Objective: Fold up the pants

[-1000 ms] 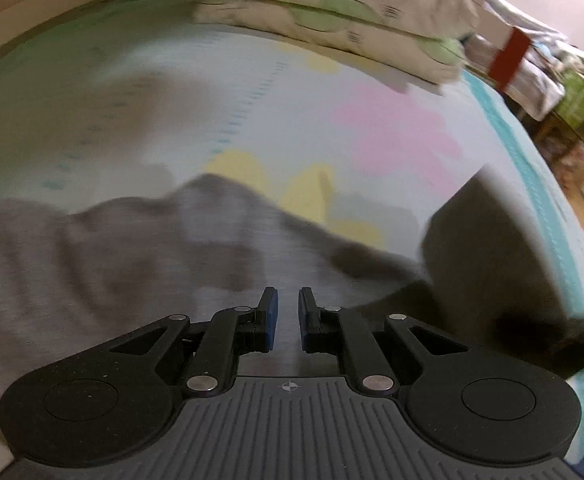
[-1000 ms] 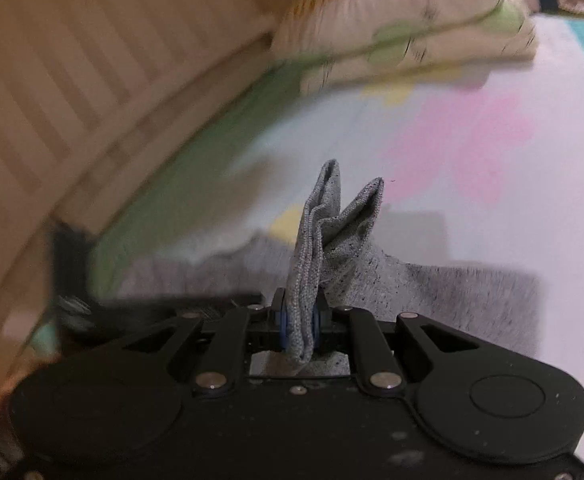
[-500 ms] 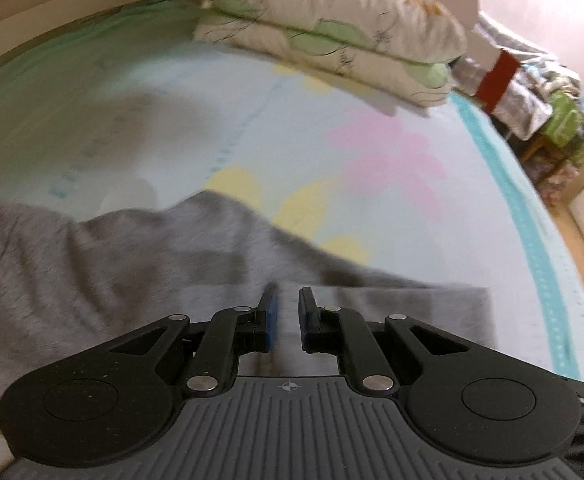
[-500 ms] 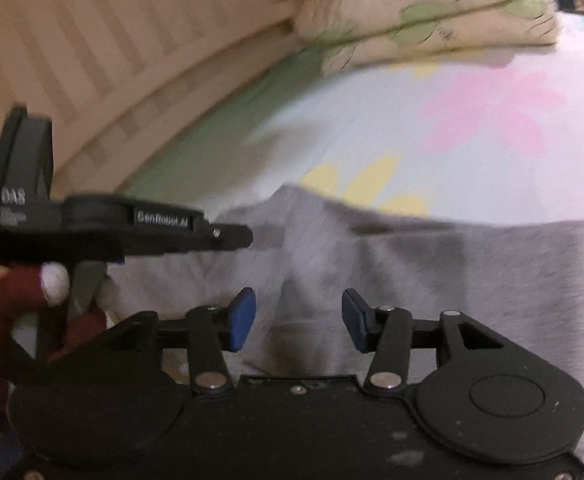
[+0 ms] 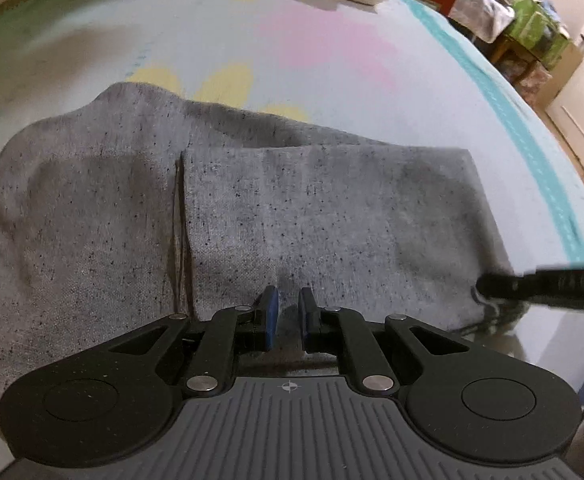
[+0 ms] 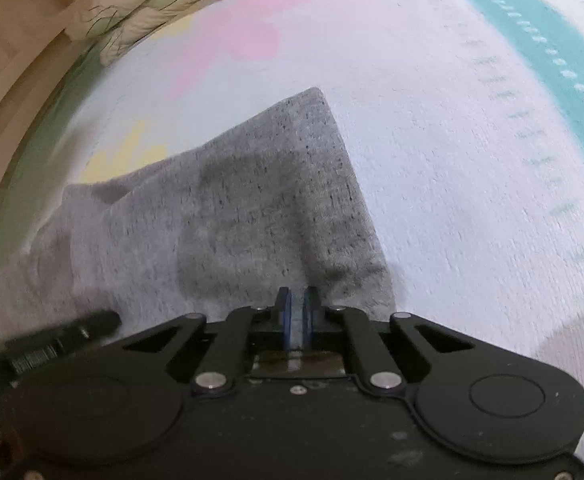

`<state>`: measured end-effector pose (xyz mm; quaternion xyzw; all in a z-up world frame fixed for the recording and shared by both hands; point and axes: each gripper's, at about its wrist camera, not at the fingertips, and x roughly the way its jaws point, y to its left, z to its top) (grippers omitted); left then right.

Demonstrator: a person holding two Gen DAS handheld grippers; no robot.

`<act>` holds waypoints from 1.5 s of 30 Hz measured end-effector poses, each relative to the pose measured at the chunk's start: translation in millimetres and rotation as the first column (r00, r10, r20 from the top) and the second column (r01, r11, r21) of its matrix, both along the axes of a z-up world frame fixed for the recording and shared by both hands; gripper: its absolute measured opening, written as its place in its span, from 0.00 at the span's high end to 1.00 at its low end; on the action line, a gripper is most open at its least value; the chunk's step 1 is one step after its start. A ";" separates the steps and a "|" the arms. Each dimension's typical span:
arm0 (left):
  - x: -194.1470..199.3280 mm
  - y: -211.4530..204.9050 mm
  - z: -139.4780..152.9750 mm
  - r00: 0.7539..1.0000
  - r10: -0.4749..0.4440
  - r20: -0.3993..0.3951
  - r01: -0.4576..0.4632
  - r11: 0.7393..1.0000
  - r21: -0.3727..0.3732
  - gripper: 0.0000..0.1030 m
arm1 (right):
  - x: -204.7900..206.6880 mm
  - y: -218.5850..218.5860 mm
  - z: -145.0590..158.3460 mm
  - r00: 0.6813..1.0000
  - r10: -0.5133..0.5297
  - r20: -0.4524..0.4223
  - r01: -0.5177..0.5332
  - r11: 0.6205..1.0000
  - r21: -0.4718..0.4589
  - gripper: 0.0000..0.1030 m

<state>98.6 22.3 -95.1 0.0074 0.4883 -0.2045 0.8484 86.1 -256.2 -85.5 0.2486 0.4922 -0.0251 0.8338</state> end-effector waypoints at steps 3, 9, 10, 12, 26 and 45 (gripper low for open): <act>-1.6 2.3 -2.2 1.000 0.000 0.008 0.000 1.000 -0.006 0.89 | 5.6 -0.8 8.0 0.998 0.006 0.067 -0.007 1.000 0.008 0.87; -3.7 1.9 -1.9 1.000 0.011 0.009 -0.011 1.000 -0.025 0.89 | 45.1 -5.3 11.0 0.989 -0.031 0.147 0.032 0.999 -0.002 0.83; -3.6 2.9 -2.2 1.000 0.012 0.009 -0.012 0.999 -0.030 0.89 | 49.3 -6.6 9.3 0.988 -0.034 0.150 0.036 0.999 -0.007 0.83; -3.6 5.0 -3.0 1.000 0.017 0.008 -0.017 0.999 -0.044 0.89 | 60.8 -10.2 3.0 0.989 -0.049 0.137 0.052 0.998 -0.021 0.83; -0.7 32.0 17.6 0.999 -0.026 0.029 0.029 0.994 -0.102 0.40 | 68.3 -6.7 -11.2 0.991 0.010 0.136 0.000 0.998 -0.068 0.89; 44.9 224.8 128.8 0.950 0.244 0.195 -0.250 0.968 0.006 0.31 | 82.3 81.4 27.0 0.951 0.213 0.226 -0.170 0.966 -0.196 0.71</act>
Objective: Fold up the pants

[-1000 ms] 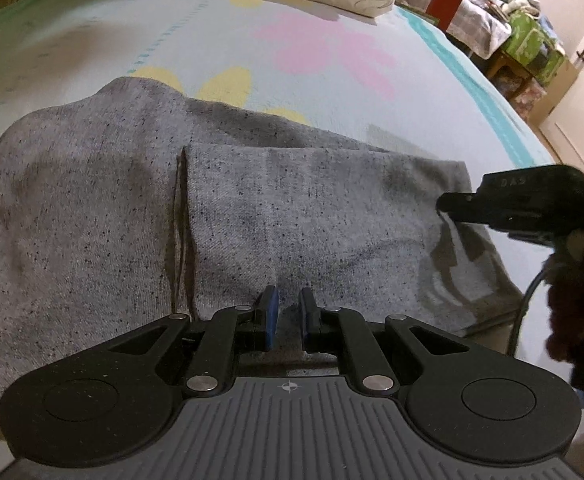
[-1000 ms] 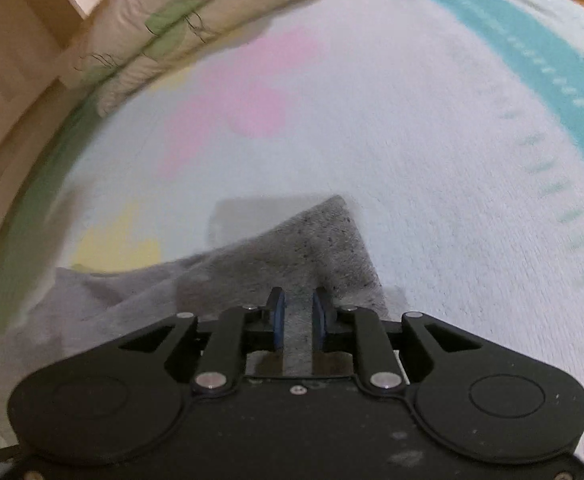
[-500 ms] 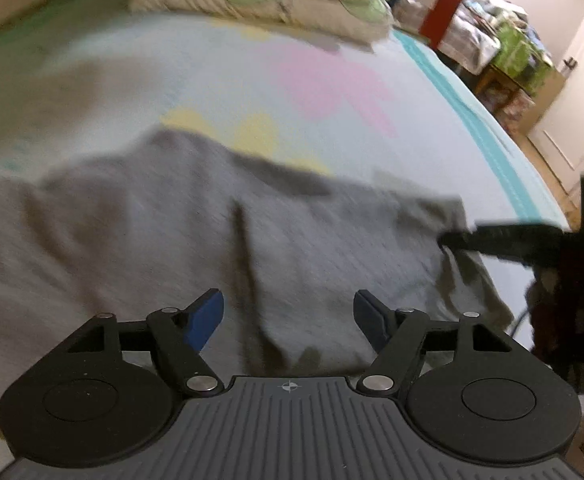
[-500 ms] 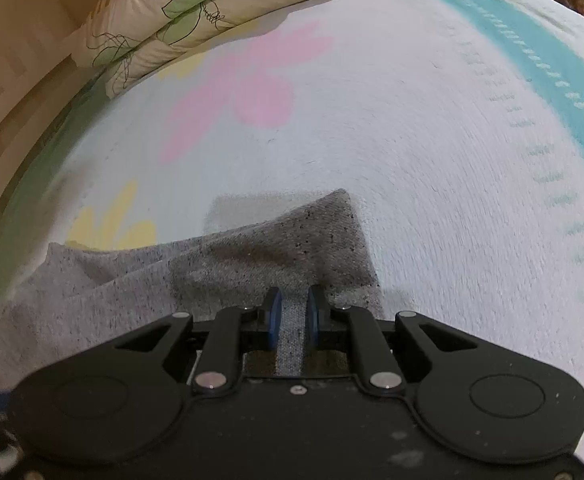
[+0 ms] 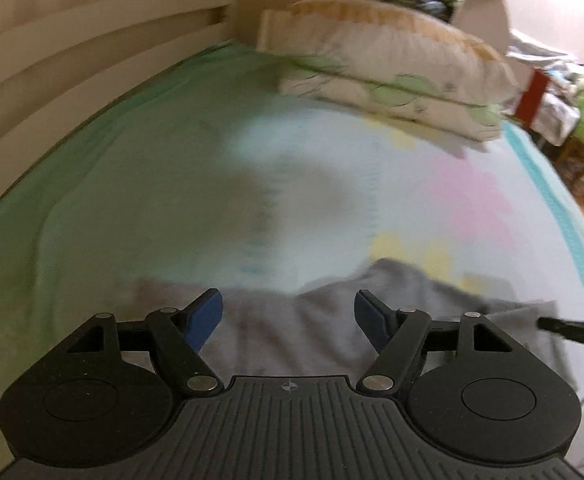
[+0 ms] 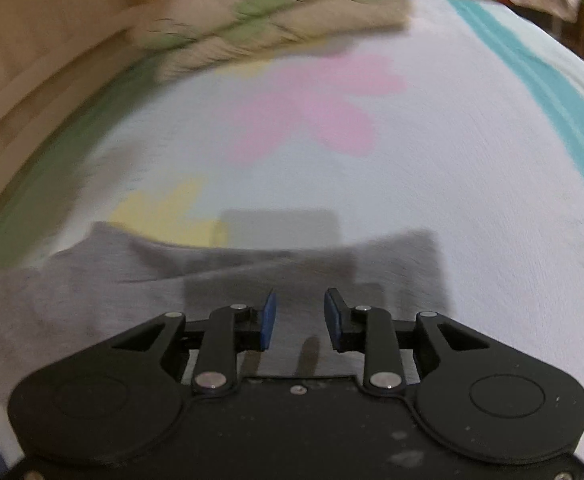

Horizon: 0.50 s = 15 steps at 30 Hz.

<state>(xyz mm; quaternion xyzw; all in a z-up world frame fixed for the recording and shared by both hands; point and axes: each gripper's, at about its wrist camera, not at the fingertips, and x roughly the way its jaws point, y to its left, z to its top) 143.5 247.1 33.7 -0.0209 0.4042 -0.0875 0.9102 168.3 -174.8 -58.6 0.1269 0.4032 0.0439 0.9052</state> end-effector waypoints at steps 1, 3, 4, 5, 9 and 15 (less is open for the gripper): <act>-0.4 6.7 -6.3 1.000 0.010 -0.017 -0.010 1.000 -0.001 0.31 | 1.8 12.4 3.3 0.999 0.041 0.013 -0.041 0.999 0.005 0.72; 0.2 17.8 -22.5 0.997 0.026 -0.071 -0.027 1.000 -0.012 0.31 | 6.1 34.4 7.3 0.993 0.115 0.028 -0.116 0.993 0.024 0.80; 1.1 22.9 -29.5 0.995 0.025 -0.096 -0.027 0.999 -0.022 0.31 | 8.1 43.6 8.2 0.989 0.145 0.033 -0.146 0.989 0.031 0.81; 1.2 25.2 -37.5 0.993 0.019 -0.119 -0.023 0.999 -0.032 0.31 | 10.5 56.4 9.7 0.983 0.181 0.040 -0.183 0.983 0.036 0.82; 3.3 27.7 -70.1 0.977 -0.009 -0.215 0.001 0.999 -0.033 0.30 | 23.3 99.8 10.4 0.956 0.289 0.054 -0.291 0.956 0.033 0.83; 7.3 42.6 -93.3 0.960 -0.004 -0.280 -0.025 0.995 -0.101 0.29 | 58.7 149.3 4.4 0.930 0.365 0.046 -0.366 0.930 0.021 0.83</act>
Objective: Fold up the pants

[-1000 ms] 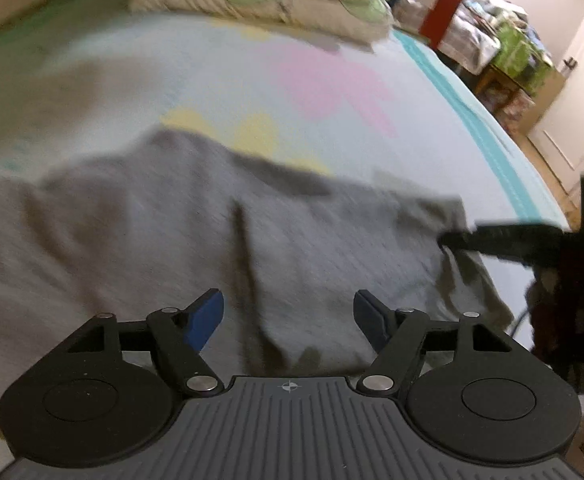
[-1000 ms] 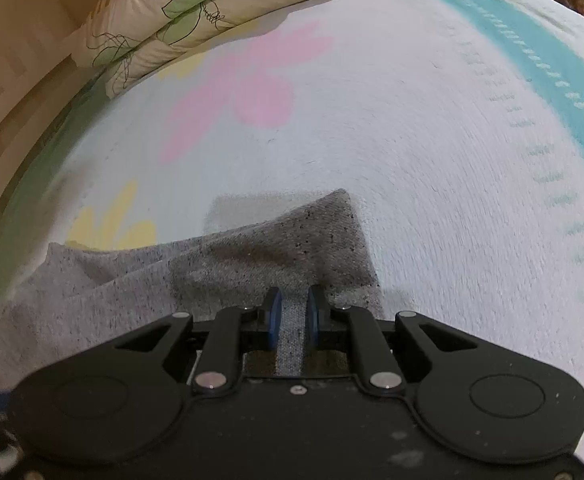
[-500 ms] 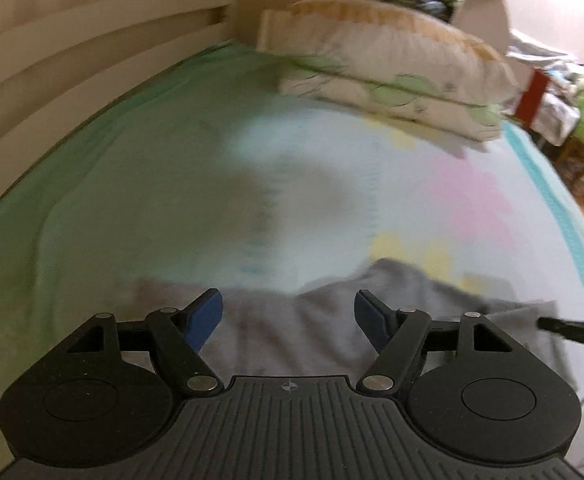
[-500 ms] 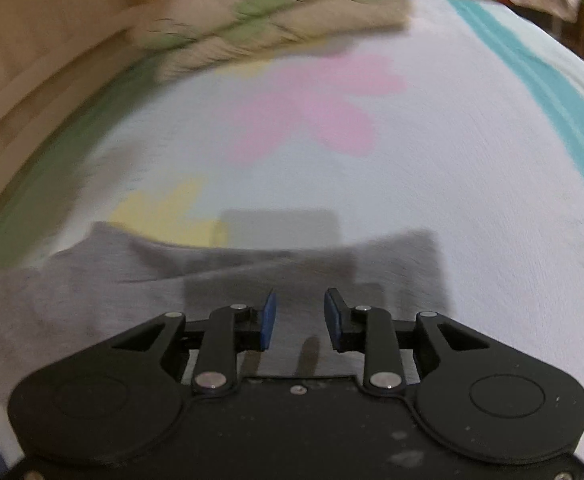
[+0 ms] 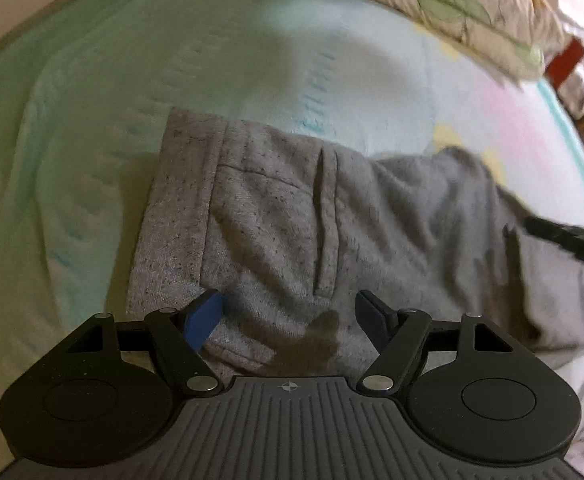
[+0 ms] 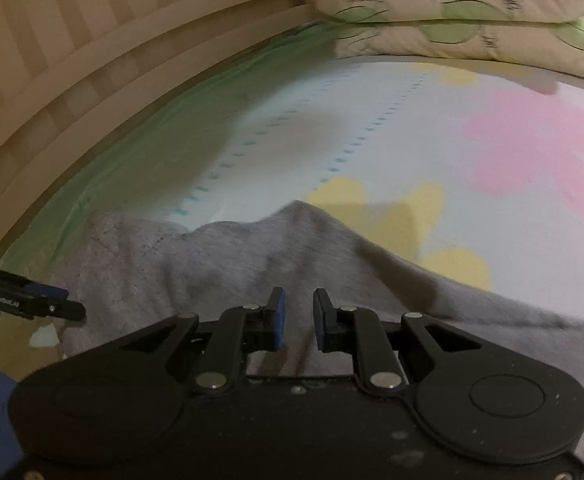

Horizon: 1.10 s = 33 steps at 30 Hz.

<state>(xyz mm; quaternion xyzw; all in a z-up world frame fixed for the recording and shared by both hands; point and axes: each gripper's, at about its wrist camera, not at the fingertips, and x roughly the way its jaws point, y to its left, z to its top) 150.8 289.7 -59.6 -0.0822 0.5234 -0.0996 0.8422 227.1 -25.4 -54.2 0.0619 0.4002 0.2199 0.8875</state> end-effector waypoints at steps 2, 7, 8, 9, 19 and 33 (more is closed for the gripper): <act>-0.6 2.1 -2.6 1.000 -0.002 -0.001 0.002 1.000 -0.008 0.29 | 13.1 14.3 -4.9 1.000 0.009 -0.011 -0.009 1.000 -0.006 0.83; -5.6 5.6 -4.1 1.000 -0.010 0.022 0.010 1.000 -0.020 0.29 | 55.4 39.0 -24.4 0.999 -0.013 -0.046 0.010 0.998 -0.067 0.83; -7.4 6.5 -3.0 0.999 -0.008 0.033 0.008 1.000 -0.026 0.29 | 62.9 42.2 -28.5 0.998 -0.022 -0.059 0.017 0.996 -0.082 0.84; -10.1 10.2 -1.8 0.999 -0.002 0.046 0.003 0.999 -0.034 0.29 | 69.7 44.2 -32.7 0.997 -0.033 -0.075 0.025 0.995 -0.098 0.90; -38.8 71.5 -6.1 0.984 0.174 0.033 -0.167 0.972 -0.165 0.12 | 78.0 43.0 -40.6 0.998 -0.041 -0.045 0.037 0.994 -0.100 0.96; -31.0 87.7 -33.2 0.972 0.231 -0.036 -0.230 0.914 -0.334 0.01 | 80.6 39.2 -38.8 0.997 -0.042 -0.065 0.036 0.996 -0.087 0.96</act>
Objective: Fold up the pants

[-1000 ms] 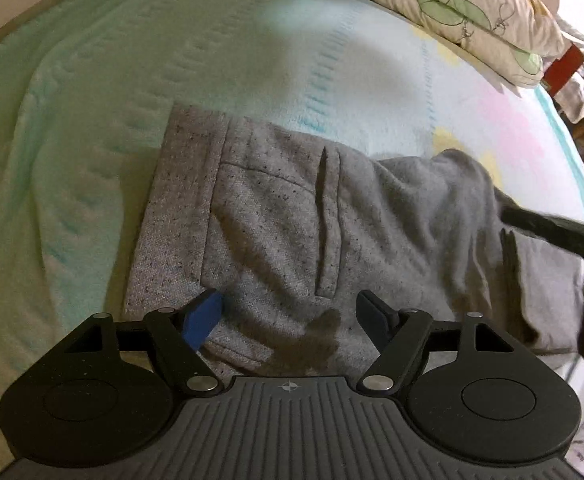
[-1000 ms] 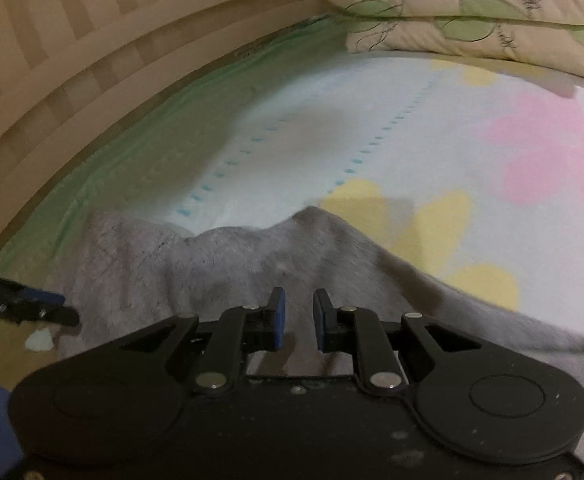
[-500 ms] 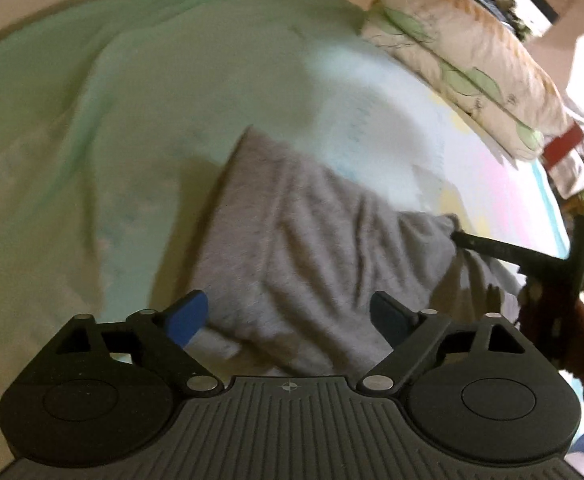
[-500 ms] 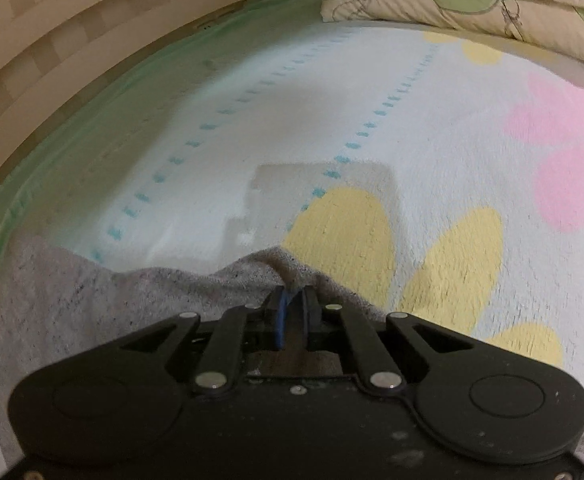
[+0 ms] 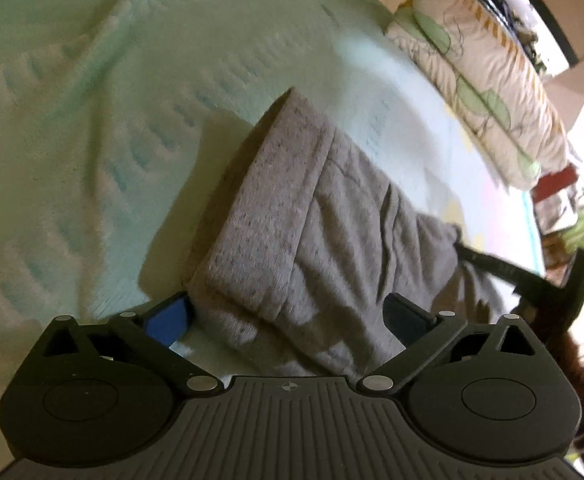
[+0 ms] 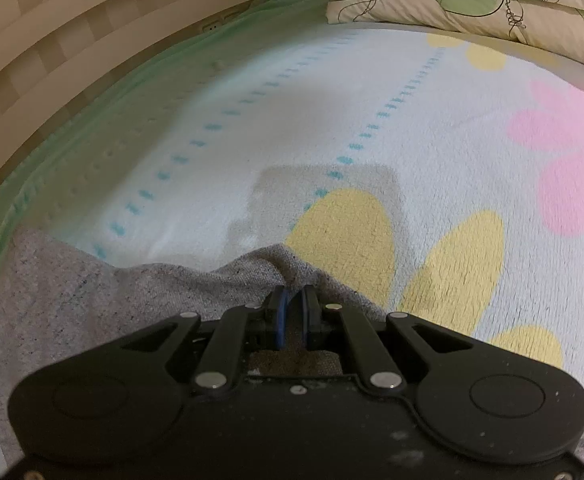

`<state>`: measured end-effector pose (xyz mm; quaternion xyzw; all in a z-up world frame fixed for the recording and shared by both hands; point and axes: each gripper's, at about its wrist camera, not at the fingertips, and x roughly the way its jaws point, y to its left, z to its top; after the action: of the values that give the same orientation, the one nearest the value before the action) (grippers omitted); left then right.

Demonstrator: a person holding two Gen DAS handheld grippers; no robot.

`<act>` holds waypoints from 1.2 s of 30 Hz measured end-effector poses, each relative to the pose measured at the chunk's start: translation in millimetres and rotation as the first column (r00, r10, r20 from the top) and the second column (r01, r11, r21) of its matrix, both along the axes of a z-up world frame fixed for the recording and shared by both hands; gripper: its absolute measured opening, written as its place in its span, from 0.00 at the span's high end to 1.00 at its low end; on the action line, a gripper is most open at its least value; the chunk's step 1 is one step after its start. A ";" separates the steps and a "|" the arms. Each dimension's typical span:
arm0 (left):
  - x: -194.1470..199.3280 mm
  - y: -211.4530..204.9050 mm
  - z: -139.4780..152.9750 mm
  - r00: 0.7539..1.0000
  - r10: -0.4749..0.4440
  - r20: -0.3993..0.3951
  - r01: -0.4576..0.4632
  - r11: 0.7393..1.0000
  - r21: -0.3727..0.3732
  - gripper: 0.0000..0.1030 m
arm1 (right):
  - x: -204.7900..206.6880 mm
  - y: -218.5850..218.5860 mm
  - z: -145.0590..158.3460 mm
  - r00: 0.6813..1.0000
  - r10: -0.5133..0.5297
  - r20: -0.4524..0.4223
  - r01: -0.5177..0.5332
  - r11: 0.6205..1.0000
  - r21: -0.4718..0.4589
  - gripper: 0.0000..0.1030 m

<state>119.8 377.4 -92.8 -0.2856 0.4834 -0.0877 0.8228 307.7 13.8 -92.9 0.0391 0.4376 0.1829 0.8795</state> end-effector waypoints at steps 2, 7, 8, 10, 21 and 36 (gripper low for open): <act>-3.0 1.8 1.2 1.000 0.009 0.004 -0.009 1.000 -0.013 0.01 | 0.1 -0.4 0.1 1.000 -0.002 -0.002 0.002 1.000 0.003 0.96; -23.9 4.1 1.8 1.000 -0.010 -0.005 0.010 1.000 -0.008 0.01 | 1.3 -3.4 -0.4 1.000 0.007 -0.007 -0.007 1.000 0.016 0.96; -25.3 4.6 1.2 1.000 -0.014 -0.001 0.014 1.000 -0.012 0.01 | 1.4 -4.1 -0.5 1.000 0.005 -0.009 -0.005 1.000 0.020 0.96; -21.5 4.7 -0.4 1.000 -0.015 -0.009 0.015 1.000 -0.010 0.01 | 0.9 -4.3 -0.6 1.000 0.003 -0.007 -0.003 1.000 0.022 0.96; 33.9 -20.4 2.2 0.999 -0.038 0.020 0.038 0.999 -0.027 0.01 | -0.7 -4.2 -1.2 1.000 0.009 0.000 -0.009 1.000 0.023 0.95; 20.1 -28.5 37.7 0.989 0.110 0.102 -0.119 0.990 0.080 0.84 | -81.0 -19.6 37.7 0.992 0.115 0.052 -0.120 0.989 0.090 0.85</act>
<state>139.9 348.9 -55.1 -0.2726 0.4289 -0.0332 0.8606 226.7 -5.8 -55.2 0.0498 0.4097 0.2553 0.8743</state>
